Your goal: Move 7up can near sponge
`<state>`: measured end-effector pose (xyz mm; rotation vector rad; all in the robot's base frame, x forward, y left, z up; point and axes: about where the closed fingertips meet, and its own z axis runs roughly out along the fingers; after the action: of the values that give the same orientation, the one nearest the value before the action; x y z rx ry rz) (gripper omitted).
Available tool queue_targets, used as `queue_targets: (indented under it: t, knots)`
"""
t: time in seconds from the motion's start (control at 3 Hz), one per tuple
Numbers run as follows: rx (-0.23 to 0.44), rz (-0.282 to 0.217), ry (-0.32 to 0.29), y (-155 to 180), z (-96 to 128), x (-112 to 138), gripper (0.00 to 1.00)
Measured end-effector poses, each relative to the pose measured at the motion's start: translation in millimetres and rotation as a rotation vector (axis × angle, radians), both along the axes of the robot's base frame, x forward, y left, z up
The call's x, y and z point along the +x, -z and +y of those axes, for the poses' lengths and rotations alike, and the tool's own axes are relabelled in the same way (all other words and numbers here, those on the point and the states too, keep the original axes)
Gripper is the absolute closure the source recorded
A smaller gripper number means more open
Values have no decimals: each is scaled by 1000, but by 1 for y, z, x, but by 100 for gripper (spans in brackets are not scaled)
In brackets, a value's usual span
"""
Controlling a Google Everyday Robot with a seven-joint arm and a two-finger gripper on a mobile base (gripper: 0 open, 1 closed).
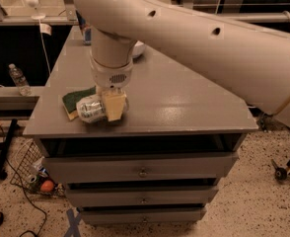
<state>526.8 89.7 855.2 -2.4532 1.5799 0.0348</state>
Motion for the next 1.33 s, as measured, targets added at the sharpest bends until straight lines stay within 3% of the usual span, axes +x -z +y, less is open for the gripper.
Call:
queue_targets:
  t: [0.67,1.0,1.33]
  knots:
    - [16,-16,42,-7,-15,21,100]
    - [17,-17,42,-7,-15,21,83]
    - [17,-19,41,-7,-14,20,52]
